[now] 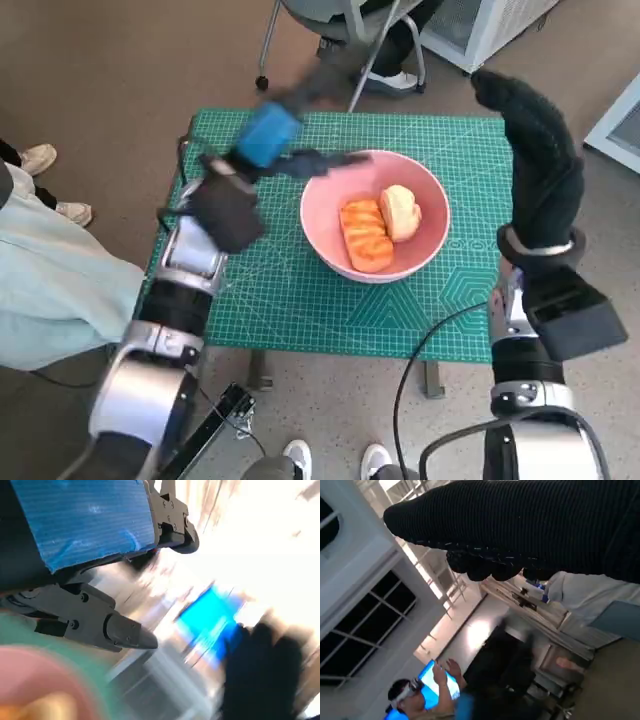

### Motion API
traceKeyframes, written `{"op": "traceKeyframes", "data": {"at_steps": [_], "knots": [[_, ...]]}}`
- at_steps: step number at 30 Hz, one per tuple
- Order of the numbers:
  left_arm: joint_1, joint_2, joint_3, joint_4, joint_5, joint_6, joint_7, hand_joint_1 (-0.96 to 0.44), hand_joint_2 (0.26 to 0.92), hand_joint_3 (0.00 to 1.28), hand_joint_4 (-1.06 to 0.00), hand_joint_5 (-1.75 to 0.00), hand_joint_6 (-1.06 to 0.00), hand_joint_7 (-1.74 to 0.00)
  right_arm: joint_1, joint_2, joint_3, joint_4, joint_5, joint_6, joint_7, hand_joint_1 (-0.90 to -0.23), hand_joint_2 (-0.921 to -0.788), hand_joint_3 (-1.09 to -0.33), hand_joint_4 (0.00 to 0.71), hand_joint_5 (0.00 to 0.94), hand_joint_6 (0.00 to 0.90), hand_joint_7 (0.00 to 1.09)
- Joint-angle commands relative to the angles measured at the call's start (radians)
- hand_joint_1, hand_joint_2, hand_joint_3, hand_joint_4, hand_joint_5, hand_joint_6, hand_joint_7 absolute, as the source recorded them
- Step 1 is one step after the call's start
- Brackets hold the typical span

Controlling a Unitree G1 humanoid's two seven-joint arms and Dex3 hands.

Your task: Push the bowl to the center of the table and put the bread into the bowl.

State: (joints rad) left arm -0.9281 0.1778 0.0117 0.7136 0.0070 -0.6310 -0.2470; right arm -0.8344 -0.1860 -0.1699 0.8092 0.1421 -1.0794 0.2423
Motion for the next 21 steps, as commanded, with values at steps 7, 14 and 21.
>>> {"op": "traceKeyframes", "data": {"at_steps": [7,14,21], "knots": [[0.162,-0.053,0.039,-0.277,-0.081,0.037,0.051,-0.28,0.921,0.22,-0.31,-0.02,-0.07,-0.71,-0.001,0.004,0.011,-0.096,-0.089,0.090,-0.096,-0.532,-0.921,-0.780,0.321,0.001,0.028,0.80],[0.199,-0.068,0.052,-0.335,-0.128,0.061,0.042,-0.26,0.921,0.24,-0.30,-0.01,-0.04,-0.78,-0.010,-0.002,0.028,-0.131,-0.111,0.124,-0.114,-0.549,-0.921,-0.781,0.318,0.000,0.022,0.78],[0.220,-0.076,0.052,-0.376,-0.157,0.077,0.032,-0.30,0.921,0.23,-0.31,-0.02,-0.05,-0.75,-0.007,-0.004,0.040,-0.160,-0.114,0.149,-0.109,-0.552,-0.921,-0.777,0.318,0.000,0.016,0.78]]}}
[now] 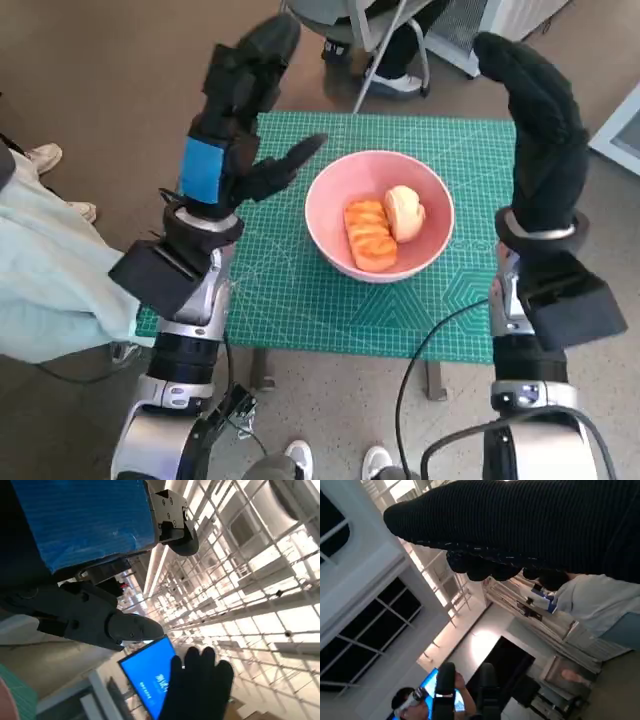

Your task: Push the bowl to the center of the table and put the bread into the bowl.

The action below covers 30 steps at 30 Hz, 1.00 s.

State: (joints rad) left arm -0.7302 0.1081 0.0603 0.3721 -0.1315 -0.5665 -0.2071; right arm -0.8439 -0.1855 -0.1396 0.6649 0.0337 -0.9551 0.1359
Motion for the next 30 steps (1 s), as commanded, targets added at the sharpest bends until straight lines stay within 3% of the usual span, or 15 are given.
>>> {"op": "traceKeyframes", "data": {"at_steps": [1,17,30], "knots": [[0.026,-0.007,0.002,-0.042,-0.018,0.013,-0.009,-0.30,0.921,0.23,-0.31,-0.02,-0.05,-0.75,0.004,-0.005,0.012,-0.020,-0.007,0.030,-0.003,-0.553,-0.921,-0.777,0.318,0.000,0.016,0.77],[0.059,-0.007,0.000,-0.117,-0.011,0.032,-0.006,-0.35,0.921,0.22,-0.30,-0.01,-0.07,-0.59,0.022,-0.015,0.027,-0.059,0.002,0.068,0.008,-0.575,-0.921,-0.767,0.318,0.000,0.015,0.76],[0.059,-0.026,0.005,-0.123,-0.016,0.042,0.010,-0.34,0.921,0.22,-0.32,-0.02,-0.15,-0.52,0.037,-0.017,0.033,-0.093,-0.005,0.087,0.004,-0.580,-0.921,-0.763,0.320,0.001,0.021,0.76]]}}
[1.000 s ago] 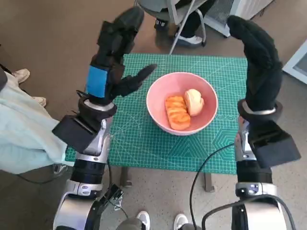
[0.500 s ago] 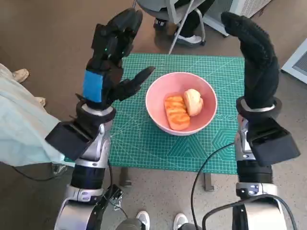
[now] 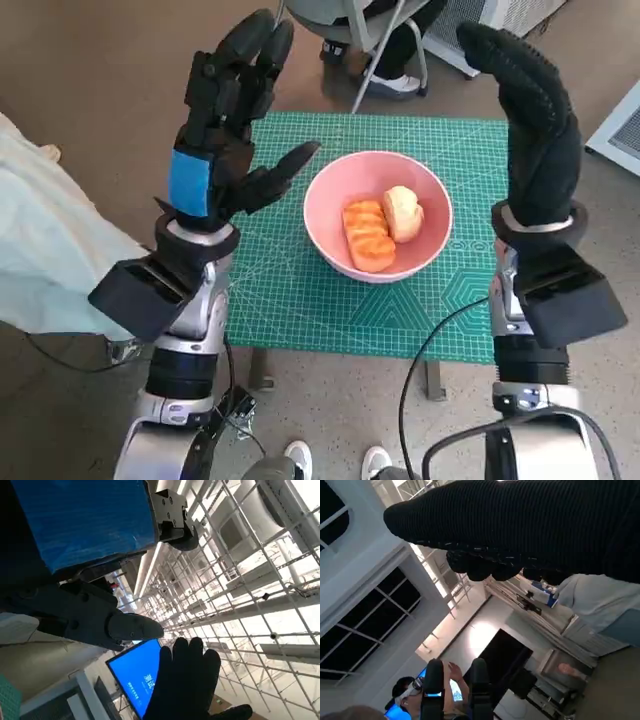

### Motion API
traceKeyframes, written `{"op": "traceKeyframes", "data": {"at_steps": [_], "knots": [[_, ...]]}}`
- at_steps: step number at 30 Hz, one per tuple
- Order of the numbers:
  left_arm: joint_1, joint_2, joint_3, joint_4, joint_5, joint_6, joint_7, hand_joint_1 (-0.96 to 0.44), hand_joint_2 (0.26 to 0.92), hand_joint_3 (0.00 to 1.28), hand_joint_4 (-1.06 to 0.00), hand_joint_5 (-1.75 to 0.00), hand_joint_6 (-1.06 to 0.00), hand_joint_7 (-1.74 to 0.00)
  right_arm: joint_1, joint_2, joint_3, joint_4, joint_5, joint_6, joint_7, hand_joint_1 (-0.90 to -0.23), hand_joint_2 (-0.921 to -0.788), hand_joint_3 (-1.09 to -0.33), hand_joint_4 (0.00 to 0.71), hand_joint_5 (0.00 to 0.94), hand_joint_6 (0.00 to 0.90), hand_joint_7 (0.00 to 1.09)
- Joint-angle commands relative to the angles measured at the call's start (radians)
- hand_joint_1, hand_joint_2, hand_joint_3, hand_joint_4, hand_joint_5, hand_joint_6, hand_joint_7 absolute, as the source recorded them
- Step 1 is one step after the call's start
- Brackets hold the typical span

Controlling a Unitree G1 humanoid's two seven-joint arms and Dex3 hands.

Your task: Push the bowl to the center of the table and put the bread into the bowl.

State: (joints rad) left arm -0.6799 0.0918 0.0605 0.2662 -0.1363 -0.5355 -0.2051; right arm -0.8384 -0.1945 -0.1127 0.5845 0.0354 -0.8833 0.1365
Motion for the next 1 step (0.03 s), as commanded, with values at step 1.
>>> {"op": "traceKeyframes", "data": {"at_steps": [1], "knots": [[0.009,-0.011,0.005,-0.019,-0.012,0.013,0.008,-0.34,0.921,0.22,-0.32,-0.02,-0.15,-0.52,0.032,-0.008,0.006,-0.016,-0.007,0.017,0.004,-0.581,-0.921,-0.763,0.320,0.001,0.021,0.76]]}}
